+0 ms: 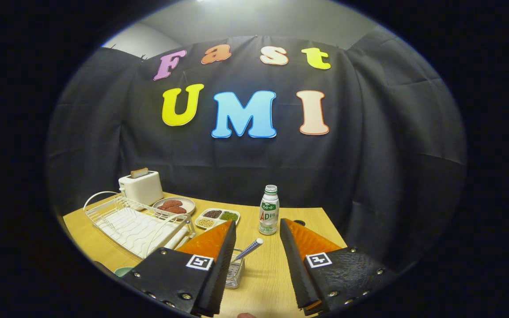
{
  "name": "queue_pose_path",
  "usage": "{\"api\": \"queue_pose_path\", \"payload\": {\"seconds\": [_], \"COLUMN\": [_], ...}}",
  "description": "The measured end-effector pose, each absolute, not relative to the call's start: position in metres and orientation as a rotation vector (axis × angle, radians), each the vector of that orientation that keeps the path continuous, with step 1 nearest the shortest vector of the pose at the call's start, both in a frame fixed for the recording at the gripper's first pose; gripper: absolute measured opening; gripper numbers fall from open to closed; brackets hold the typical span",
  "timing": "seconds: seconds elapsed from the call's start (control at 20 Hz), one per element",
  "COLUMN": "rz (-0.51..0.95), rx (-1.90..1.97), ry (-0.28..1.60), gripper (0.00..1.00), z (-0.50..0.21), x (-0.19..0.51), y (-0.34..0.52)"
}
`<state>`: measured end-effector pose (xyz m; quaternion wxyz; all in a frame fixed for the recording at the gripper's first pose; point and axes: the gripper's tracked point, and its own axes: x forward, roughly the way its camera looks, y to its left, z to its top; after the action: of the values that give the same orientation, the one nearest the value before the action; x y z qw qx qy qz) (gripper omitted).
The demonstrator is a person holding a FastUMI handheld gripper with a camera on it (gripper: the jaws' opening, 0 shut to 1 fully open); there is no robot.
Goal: Take the plate from the dish rack, then take the spoon from the basket and place it into the plate.
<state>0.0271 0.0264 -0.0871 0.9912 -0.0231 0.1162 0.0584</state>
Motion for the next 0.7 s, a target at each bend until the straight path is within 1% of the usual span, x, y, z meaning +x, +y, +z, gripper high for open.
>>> {"api": "queue_pose_path", "payload": {"seconds": [0.35,0.7], "rz": [0.1,0.087], "rx": [0.007,0.1], "ry": [0.238,0.336], "gripper": [0.62,0.62], "z": [-0.124,-0.169], "x": [0.059,0.078], "y": [0.029,0.034]}}
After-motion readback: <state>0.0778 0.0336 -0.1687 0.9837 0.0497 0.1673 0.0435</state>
